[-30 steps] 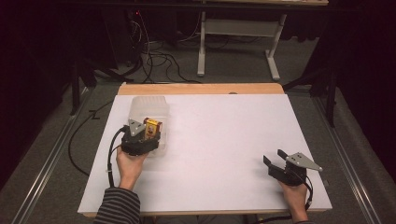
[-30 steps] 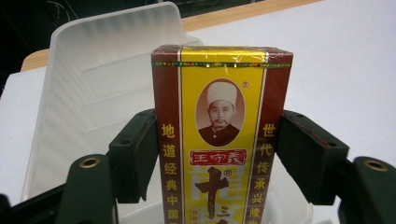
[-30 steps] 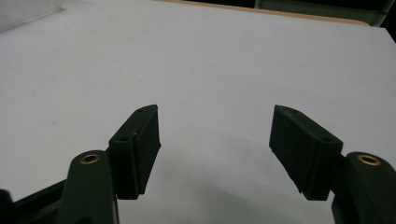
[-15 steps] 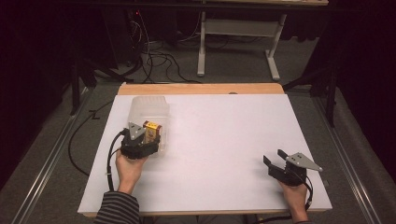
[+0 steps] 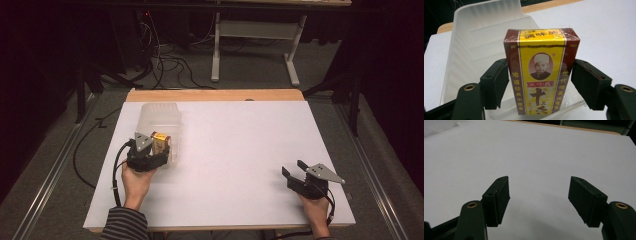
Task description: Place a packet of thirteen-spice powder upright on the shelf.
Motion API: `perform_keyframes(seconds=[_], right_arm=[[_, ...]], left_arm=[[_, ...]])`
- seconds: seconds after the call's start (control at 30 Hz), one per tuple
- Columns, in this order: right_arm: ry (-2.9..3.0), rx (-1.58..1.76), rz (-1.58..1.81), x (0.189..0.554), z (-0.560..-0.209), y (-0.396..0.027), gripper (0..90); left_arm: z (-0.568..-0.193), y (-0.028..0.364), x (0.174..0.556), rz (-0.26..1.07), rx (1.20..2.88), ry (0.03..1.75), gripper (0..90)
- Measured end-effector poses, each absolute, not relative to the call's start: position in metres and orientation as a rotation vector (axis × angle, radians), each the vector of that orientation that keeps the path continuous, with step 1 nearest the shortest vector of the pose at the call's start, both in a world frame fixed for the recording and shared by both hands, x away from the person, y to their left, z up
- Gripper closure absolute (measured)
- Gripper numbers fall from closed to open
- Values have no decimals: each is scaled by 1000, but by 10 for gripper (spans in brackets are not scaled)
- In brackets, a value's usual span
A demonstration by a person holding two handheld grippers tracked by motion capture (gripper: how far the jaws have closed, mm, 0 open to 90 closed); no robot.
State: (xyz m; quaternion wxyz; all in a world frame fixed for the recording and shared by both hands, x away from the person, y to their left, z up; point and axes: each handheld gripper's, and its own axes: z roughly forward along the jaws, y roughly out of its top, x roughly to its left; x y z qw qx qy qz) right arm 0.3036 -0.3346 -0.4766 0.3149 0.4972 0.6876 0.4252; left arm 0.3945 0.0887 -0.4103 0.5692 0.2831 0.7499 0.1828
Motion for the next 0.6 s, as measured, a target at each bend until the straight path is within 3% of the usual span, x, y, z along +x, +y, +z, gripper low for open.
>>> perform_keyframes(seconds=[0.6], right_arm=[[1812, 1310, 1118, 304, -477, -335, 340]], left_arm=[[-397, 93, 391, 411, 668, 1712, 252]])
